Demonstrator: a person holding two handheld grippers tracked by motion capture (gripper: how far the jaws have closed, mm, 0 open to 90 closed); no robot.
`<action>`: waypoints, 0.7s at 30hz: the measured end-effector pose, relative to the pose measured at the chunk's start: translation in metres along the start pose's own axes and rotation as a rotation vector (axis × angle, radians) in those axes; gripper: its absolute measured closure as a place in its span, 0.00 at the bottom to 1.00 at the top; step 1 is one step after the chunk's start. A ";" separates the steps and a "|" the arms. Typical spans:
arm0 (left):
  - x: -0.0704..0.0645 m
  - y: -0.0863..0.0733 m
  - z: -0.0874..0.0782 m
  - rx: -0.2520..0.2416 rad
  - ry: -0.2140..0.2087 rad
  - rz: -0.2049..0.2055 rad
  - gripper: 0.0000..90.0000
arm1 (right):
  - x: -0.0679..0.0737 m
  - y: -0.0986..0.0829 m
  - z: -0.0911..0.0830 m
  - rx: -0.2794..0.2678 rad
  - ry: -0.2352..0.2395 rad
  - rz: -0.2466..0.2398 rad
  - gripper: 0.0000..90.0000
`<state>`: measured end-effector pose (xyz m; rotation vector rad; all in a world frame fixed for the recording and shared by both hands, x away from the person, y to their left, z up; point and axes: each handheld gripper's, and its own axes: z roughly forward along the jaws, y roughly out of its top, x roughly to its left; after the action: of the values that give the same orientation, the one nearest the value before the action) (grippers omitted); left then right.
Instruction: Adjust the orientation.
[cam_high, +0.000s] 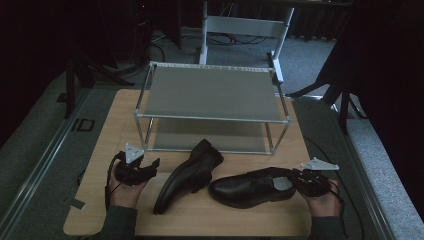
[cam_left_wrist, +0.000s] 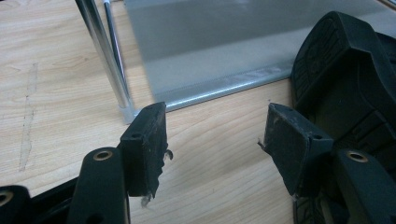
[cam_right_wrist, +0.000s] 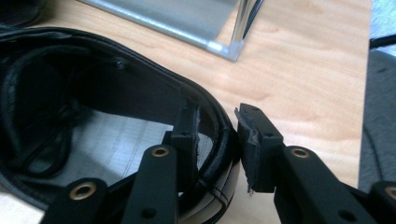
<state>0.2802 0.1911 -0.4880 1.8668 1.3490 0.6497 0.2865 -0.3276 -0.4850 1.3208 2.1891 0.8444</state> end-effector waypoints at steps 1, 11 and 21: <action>0.001 0.000 0.000 -0.002 -0.004 -0.001 0.44 | -0.001 -0.002 -0.002 0.000 0.006 0.003 0.75; -0.001 -0.002 -0.006 -0.008 -0.013 -0.004 0.44 | 0.011 -0.016 -0.023 0.031 -0.012 -0.047 0.73; -0.006 -0.005 -0.021 -0.044 -0.049 -0.002 0.44 | 0.021 -0.023 -0.035 0.070 -0.028 -0.060 0.72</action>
<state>0.2599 0.1913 -0.4790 1.8345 1.2952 0.6231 0.2406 -0.3260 -0.4773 1.2849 2.2432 0.7294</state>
